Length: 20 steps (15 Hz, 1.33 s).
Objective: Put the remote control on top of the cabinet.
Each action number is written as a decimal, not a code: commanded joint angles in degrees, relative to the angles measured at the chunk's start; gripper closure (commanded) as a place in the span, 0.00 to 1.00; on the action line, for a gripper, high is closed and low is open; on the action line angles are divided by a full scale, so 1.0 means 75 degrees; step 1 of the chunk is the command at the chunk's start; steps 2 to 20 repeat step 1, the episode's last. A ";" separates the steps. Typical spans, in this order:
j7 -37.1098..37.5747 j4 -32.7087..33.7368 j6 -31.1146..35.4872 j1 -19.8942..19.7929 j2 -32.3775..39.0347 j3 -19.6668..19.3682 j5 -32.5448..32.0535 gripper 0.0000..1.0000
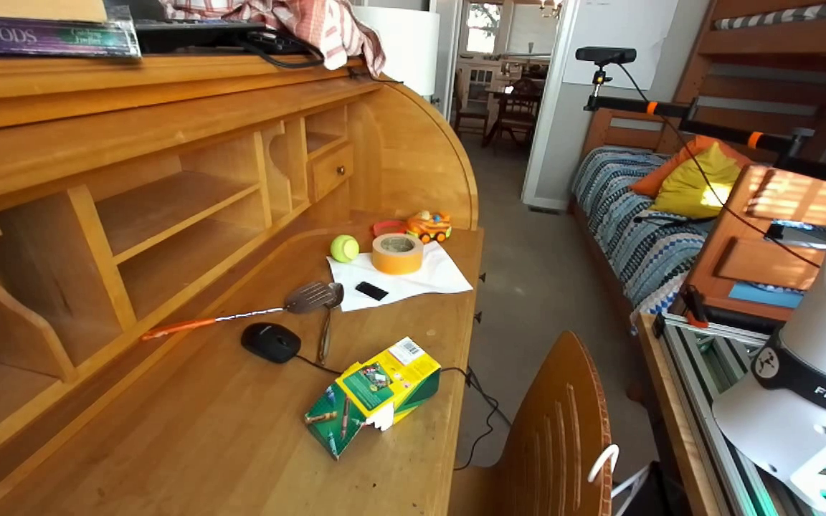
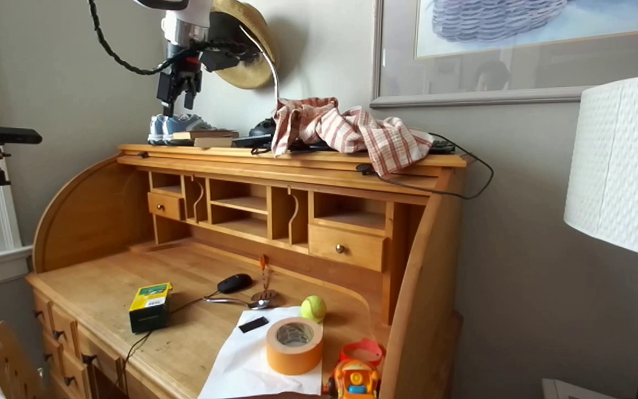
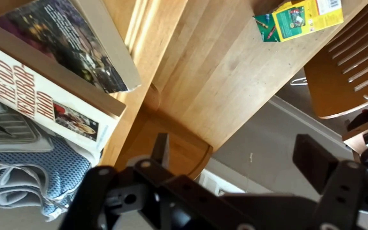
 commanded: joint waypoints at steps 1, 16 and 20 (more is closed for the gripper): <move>-0.0066 -0.0065 -0.0032 0.0126 -0.0062 -0.0136 0.0010 0.00; -0.0066 -0.0065 -0.0032 0.0126 -0.0062 -0.0136 0.0010 0.00; -0.0066 -0.0065 -0.0032 0.0126 -0.0062 -0.0136 0.0010 0.00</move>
